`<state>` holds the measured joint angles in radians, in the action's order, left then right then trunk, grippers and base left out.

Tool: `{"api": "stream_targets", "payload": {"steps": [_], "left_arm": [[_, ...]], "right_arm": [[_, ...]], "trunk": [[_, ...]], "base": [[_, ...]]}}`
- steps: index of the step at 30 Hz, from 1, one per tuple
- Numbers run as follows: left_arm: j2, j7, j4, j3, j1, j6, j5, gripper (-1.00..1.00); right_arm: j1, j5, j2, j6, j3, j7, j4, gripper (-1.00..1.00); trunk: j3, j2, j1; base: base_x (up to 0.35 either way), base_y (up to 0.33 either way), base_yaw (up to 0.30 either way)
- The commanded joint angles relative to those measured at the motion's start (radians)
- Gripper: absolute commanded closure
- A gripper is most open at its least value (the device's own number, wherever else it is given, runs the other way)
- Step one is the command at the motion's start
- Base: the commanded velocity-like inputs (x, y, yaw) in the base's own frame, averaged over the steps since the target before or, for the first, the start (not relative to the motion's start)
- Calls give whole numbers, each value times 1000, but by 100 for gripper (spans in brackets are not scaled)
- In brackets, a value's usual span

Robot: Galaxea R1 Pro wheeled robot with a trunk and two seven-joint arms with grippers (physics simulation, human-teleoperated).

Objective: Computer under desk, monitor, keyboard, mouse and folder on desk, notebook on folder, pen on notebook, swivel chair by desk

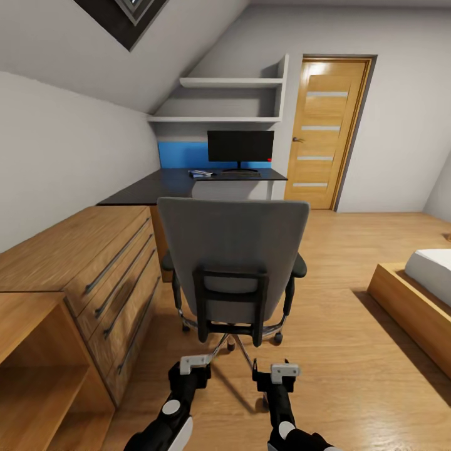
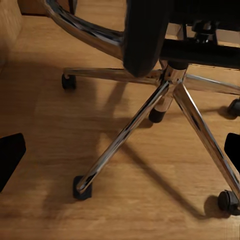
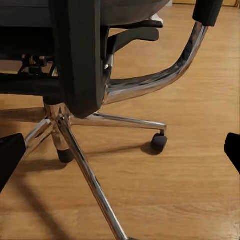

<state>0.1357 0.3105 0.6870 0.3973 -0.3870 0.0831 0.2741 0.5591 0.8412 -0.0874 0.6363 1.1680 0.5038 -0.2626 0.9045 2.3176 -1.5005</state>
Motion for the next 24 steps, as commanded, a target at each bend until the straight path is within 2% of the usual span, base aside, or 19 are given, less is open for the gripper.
{"api": "stream_targets", "payload": {"steps": [1,7,13,24], "left_arm": [[-2,7,-7,7,-1,12,10,-100],[-3,6,-34,7,-1,29,9,-100],[-4,6,-50,11,-1,33,8,-100],[-2,3,-67,14,-1,33,8,-100]], "right_arm": [[1,5,0,3,8,2,0,-100],[1,4,0,-2,9,-50,7,-100],[1,4,-5,-5,9,-115,47,-100],[1,4,-8,-6,9,-144,64,-100]], "trunk": [[1,0,0],[1,0,0],[1,0,0],[1,0,0]], "base": [[0,0,0],[9,0,0],[141,0,0],[92,0,0]]}}
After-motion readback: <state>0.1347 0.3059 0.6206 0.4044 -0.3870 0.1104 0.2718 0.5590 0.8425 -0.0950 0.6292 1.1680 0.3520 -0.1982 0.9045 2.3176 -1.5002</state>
